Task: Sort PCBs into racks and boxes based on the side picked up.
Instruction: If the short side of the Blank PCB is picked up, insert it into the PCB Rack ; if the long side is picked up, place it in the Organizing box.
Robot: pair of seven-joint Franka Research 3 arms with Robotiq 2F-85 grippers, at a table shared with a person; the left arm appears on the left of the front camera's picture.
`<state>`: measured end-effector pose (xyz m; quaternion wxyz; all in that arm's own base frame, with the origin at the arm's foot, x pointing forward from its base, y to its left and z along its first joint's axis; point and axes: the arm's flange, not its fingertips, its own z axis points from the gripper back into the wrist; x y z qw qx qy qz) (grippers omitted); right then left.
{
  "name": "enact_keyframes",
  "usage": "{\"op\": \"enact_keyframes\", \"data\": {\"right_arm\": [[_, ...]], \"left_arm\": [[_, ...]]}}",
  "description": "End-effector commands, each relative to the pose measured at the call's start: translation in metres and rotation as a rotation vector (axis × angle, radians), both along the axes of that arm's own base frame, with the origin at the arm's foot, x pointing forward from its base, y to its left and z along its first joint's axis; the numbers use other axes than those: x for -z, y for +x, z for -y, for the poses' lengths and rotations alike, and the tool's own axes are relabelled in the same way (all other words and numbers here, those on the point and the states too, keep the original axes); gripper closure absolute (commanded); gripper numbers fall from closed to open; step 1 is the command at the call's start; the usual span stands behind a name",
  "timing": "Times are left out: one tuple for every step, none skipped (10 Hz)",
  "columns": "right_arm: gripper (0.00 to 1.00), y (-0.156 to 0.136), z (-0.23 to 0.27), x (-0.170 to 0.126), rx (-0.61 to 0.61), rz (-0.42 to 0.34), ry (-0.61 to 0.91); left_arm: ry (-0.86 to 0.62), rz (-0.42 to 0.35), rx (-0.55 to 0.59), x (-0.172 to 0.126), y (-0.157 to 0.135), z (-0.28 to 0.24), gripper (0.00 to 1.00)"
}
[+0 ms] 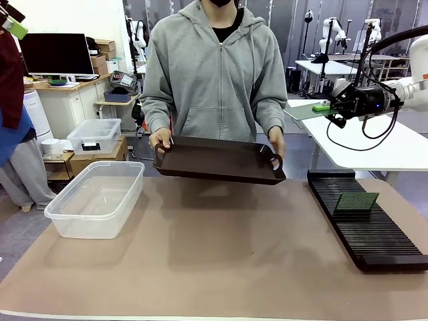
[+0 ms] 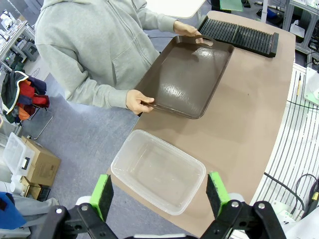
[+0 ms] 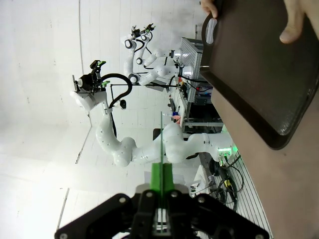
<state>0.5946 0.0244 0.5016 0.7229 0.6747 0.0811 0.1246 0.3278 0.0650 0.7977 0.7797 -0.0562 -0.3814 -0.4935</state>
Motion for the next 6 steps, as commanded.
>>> {"op": "enact_keyframes", "data": {"right_arm": [[1.00, 0.000, 0.000, 0.000, 0.001, 0.004, -0.002], [1.00, 0.000, 0.000, 0.000, 0.001, 0.004, -0.002], [1.00, 0.000, 0.000, 0.000, 0.001, 0.004, -0.002], [0.98, 0.000, 0.000, 0.000, 0.000, 0.000, 0.000], [0.98, -0.010, 0.006, -0.008, -0.013, 0.107, -0.010], [0.98, -0.016, 0.015, -0.019, -0.026, 0.272, -0.037]], "left_arm": [[0.003, -0.001, -0.001, 0.001, 0.000, 0.000, 0.00], [0.003, -0.001, -0.001, 0.001, 0.000, 0.000, 0.00], [0.003, -0.001, -0.001, 0.001, 0.000, 0.000, 0.00], [0.003, -0.001, -0.001, 0.001, 0.000, 0.000, 0.00], [0.003, -0.001, -0.001, 0.001, 0.000, 0.000, 0.00], [0.003, -0.001, -0.001, 0.001, 0.000, 0.000, 0.00]]}}
